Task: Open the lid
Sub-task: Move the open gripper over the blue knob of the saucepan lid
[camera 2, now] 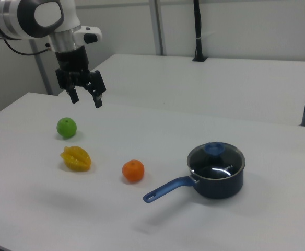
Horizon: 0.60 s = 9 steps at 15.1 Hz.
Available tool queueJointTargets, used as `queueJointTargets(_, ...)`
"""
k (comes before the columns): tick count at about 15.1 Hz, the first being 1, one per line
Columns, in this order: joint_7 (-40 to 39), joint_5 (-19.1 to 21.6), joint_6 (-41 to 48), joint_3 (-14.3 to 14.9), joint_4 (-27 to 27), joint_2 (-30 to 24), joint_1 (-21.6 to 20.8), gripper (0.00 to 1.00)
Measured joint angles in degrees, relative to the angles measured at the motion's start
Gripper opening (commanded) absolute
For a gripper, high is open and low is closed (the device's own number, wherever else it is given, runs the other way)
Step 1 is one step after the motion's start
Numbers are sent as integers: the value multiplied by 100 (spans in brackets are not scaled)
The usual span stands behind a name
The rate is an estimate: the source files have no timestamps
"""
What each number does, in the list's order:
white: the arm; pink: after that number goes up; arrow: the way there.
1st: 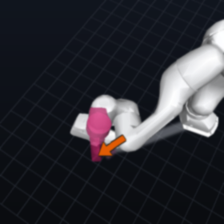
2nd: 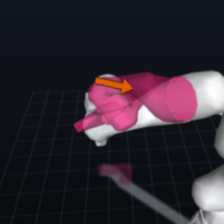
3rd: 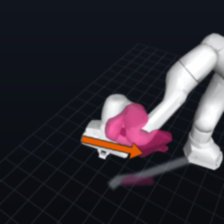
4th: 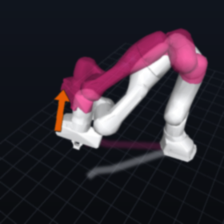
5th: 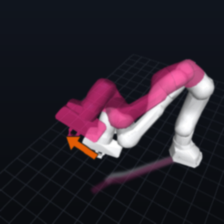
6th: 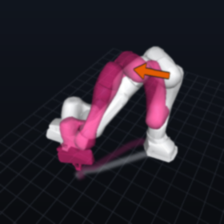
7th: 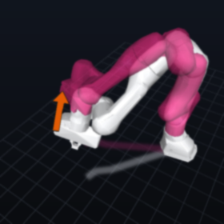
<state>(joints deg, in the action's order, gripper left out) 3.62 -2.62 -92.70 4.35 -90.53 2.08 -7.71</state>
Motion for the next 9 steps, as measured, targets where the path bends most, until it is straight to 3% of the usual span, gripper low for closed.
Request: queueJointTargets(9,1,0,-273,72,-3,-1,249,100)
